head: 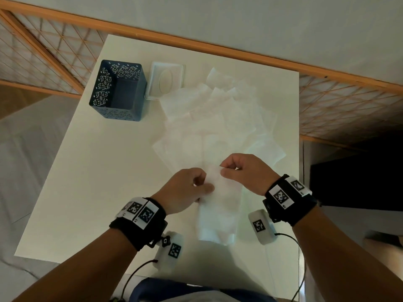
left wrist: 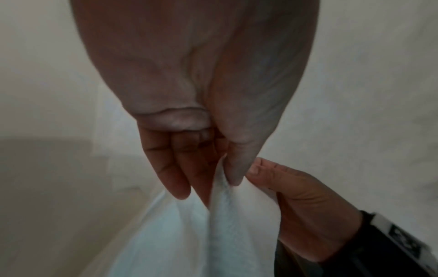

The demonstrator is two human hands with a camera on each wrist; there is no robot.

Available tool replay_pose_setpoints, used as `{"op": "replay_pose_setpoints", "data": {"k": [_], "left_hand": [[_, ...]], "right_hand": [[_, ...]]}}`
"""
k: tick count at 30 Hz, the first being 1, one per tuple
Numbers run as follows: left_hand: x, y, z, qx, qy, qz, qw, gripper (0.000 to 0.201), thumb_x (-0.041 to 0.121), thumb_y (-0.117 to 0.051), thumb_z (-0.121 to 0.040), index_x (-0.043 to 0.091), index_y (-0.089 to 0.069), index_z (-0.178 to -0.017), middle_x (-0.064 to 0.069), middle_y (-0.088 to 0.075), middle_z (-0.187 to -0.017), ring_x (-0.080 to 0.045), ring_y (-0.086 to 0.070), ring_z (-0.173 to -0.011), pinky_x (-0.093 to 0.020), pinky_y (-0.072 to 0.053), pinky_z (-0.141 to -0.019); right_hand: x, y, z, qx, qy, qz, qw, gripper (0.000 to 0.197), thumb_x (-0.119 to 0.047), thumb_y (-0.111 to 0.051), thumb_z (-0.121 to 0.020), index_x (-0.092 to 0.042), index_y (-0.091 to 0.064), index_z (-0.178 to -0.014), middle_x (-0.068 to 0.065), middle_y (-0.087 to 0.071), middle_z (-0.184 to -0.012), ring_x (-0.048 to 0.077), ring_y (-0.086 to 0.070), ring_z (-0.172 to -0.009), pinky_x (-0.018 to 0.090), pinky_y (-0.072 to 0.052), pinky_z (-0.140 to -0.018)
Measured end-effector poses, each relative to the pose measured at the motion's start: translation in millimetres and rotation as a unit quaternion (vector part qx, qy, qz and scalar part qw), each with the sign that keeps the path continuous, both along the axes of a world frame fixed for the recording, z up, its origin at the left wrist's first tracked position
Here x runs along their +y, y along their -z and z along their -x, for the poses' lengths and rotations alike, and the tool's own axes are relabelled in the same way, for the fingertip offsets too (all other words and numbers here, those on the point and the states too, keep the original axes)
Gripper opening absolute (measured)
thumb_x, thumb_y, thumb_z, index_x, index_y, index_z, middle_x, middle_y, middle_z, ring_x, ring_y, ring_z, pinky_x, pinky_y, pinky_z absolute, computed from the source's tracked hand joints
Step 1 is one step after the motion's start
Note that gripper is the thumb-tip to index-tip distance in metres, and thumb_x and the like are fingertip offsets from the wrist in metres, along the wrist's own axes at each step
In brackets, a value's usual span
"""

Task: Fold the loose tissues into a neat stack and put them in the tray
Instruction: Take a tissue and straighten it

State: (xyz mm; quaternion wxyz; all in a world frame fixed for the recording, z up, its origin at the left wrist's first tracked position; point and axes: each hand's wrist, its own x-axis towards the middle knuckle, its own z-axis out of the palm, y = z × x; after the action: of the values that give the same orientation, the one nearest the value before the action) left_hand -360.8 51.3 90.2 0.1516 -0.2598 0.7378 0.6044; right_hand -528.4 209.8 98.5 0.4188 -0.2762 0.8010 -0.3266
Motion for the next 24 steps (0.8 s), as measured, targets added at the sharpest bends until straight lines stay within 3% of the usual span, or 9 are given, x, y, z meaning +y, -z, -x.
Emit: {"op": "replay_pose_setpoints", "data": {"k": [3,6,9,13,18,22,24], "left_hand": [[16,15,-11,-0.042,-0.018,-0.051,0.998,0.024,0.019,-0.077,-0.093,-0.001,-0.067,-0.101,-0.011,-0.077,-0.093,-0.030,-0.078,-0.082,-0.048,-0.065,-0.083],[17,32,-19,-0.072,-0.001,-0.016,0.997,0.029,0.035,-0.080,-0.089,0.010,-0.067,-0.096,-0.005,-0.079,-0.085,-0.023,-0.078,-0.077,-0.053,-0.062,-0.087],[6,44,-22,-0.100,-0.016,0.038,0.994,0.033,0.050,-0.074,-0.091,0.018,-0.067,-0.091,0.002,-0.079,-0.079,-0.019,-0.077,-0.076,-0.050,-0.060,-0.088],[-14,53,-18,-0.104,-0.085,0.060,0.989,0.032,0.043,-0.072,-0.093,0.011,-0.071,-0.089,0.000,-0.078,-0.077,-0.025,-0.076,-0.077,-0.050,-0.060,-0.084],[-38,67,-2,-0.111,-0.154,0.087,0.978,0.028,0.042,-0.075,-0.092,0.014,-0.070,-0.091,0.001,-0.078,-0.075,-0.023,-0.076,-0.080,-0.047,-0.061,-0.086],[-47,73,13,-0.114,-0.169,0.116,0.972,0.025,0.040,-0.072,-0.095,0.015,-0.068,-0.093,0.000,-0.077,-0.076,-0.022,-0.074,-0.079,-0.036,-0.056,-0.073],[-51,76,20,-0.118,-0.177,0.130,0.968,0.029,0.044,-0.073,-0.093,0.016,-0.068,-0.093,-0.001,-0.077,-0.080,-0.022,-0.073,-0.080,-0.036,-0.057,-0.074]], "right_hand": [[5,13,-3,0.018,-0.031,-0.033,0.999,0.002,-0.024,-0.076,-0.093,-0.023,-0.074,-0.094,-0.011,-0.067,-0.080,-0.006,-0.057,-0.068,0.007,-0.042,-0.067],[10,28,-8,0.018,-0.047,-0.053,0.997,0.005,-0.024,-0.075,-0.093,-0.019,-0.075,-0.096,0.001,-0.070,-0.085,0.005,-0.059,-0.073,0.011,-0.043,-0.066],[15,43,-12,0.019,-0.063,-0.063,0.996,0.001,-0.023,-0.075,-0.092,-0.023,-0.074,-0.093,-0.005,-0.068,-0.083,0.005,-0.059,-0.075,0.017,-0.043,-0.068],[16,56,-15,0.022,-0.069,-0.069,0.995,0.003,-0.022,-0.074,-0.093,-0.021,-0.075,-0.096,-0.014,-0.064,-0.081,-0.007,-0.058,-0.072,0.008,-0.040,-0.065],[15,65,-22,0.021,-0.060,-0.077,0.995,0.003,-0.025,-0.072,-0.094,-0.028,-0.070,-0.094,-0.015,-0.062,-0.082,-0.001,-0.058,-0.079,0.014,-0.038,-0.068],[16,68,-26,0.052,-0.062,-0.086,0.993,0.003,-0.029,-0.069,-0.095,-0.027,-0.068,-0.096,-0.014,-0.064,-0.090,0.003,-0.059,-0.085,0.021,-0.042,-0.072],[17,70,-27,0.086,-0.066,-0.087,0.990,0.007,-0.031,-0.070,-0.094,-0.027,-0.067,-0.099,-0.011,-0.063,-0.096,0.005,-0.060,-0.090,0.022,-0.044,-0.075]]}}
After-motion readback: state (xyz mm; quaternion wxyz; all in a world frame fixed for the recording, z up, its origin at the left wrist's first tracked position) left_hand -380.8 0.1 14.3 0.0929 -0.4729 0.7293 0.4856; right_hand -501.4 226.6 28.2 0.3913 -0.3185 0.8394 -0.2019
